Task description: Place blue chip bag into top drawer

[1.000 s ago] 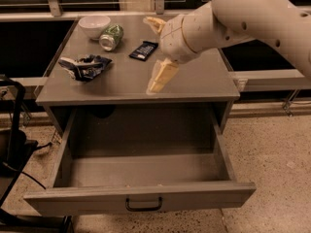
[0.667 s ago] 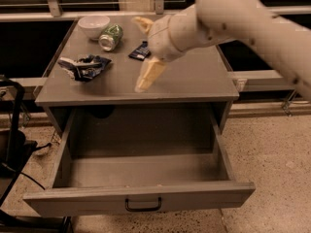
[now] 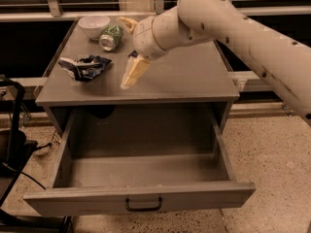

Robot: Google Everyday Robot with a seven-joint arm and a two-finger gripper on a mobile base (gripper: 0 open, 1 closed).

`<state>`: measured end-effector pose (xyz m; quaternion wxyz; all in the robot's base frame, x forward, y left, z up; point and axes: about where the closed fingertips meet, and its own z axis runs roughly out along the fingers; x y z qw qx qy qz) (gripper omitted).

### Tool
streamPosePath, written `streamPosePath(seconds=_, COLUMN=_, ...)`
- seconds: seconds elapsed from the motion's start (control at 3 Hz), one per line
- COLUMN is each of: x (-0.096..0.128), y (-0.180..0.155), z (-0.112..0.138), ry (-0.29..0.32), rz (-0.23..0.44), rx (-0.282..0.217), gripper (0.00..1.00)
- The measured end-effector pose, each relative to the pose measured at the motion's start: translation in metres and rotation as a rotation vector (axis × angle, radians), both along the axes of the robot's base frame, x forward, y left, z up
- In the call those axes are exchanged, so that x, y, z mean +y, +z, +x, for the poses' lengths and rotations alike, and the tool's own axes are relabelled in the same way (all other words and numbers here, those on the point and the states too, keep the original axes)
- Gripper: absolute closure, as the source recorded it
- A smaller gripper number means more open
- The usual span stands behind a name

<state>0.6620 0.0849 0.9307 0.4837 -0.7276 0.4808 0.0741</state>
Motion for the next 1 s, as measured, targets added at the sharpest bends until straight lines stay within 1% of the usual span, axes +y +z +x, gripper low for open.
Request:
streamPosePath(seconds=0.33, x=0.024, y=-0.005, z=0.002, ry=0.045, rz=0.02, rx=0.011, gripper=0.0)
streamPosePath(seconds=0.67, x=0.053, y=-0.014, z=-0.003, ry=0.107, rz=0.037, rx=0.036, gripper=0.0)
streamPosePath(seconds=1.0, x=0.069, y=-0.02, z=-0.009, ry=0.145, rz=0.046, rx=0.056, gripper=0.0)
